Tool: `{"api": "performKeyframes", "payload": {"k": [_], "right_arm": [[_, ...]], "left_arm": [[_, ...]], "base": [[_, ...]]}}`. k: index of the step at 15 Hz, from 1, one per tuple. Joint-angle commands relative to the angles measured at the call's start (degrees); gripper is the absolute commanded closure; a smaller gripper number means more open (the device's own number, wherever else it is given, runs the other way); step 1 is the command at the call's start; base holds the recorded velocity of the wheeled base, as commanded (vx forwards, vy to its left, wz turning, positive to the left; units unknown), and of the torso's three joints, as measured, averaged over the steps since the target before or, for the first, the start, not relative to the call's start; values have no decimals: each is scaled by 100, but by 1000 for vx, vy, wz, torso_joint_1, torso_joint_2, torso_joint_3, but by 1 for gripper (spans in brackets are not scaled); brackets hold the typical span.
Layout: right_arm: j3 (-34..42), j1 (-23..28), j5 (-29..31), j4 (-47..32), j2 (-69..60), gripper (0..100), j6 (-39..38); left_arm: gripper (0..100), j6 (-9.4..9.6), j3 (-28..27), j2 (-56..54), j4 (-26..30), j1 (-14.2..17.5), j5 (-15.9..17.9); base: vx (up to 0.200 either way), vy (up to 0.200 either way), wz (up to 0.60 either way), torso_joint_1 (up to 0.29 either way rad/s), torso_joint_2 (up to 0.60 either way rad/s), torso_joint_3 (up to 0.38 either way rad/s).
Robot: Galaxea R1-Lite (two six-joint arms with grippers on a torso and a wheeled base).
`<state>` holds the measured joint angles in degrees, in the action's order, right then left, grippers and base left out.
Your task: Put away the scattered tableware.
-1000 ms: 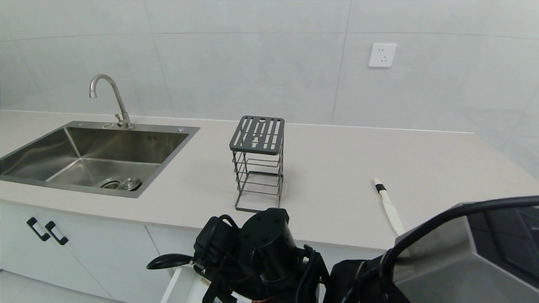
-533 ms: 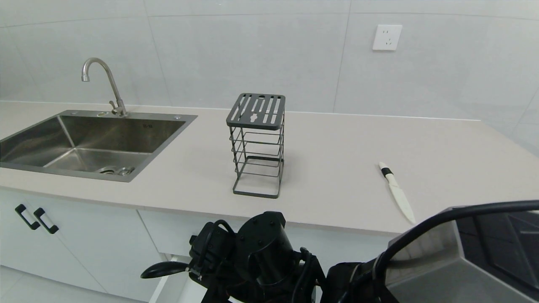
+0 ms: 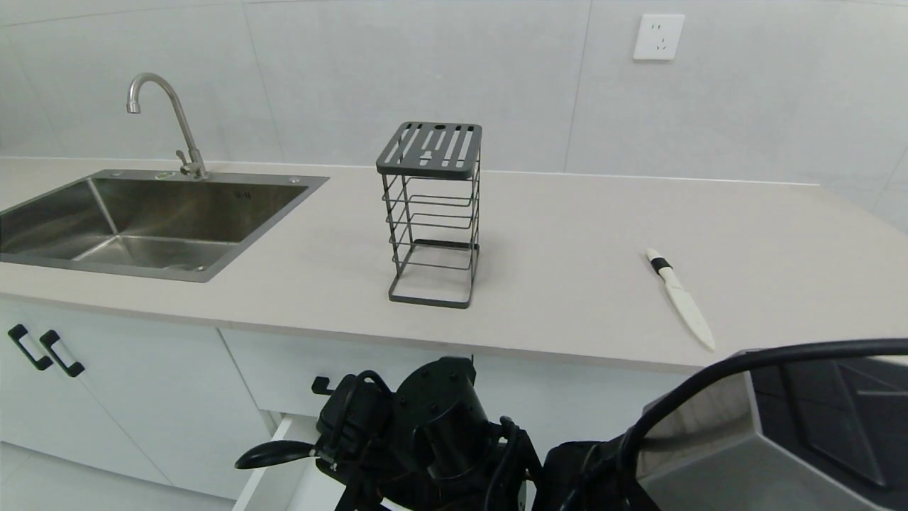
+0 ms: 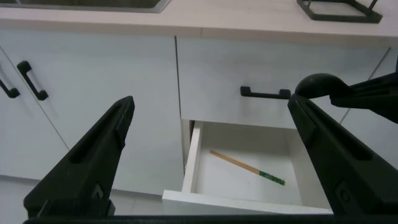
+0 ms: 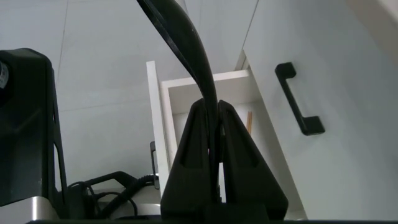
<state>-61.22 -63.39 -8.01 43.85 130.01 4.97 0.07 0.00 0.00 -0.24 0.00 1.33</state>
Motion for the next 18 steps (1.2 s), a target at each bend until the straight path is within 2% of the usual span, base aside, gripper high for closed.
{"api": "performKeyframes", "payload": {"k": [1, 14, 18], "right_arm": [[-48, 2, 1, 1, 42, 100, 4], [-241, 81, 1, -26, 200, 100, 4], [-303, 160, 1, -34, 279, 100, 4]], "left_arm": [[0, 1, 0, 0, -2, 0, -1], [0, 1, 0, 0, -2, 0, -1], [0, 1, 0, 0, -2, 0, -1]], "base": [[0, 0, 0, -212, 486, 276], [0, 0, 0, -194, 473, 278], [0, 0, 0, -57, 173, 112]]}}
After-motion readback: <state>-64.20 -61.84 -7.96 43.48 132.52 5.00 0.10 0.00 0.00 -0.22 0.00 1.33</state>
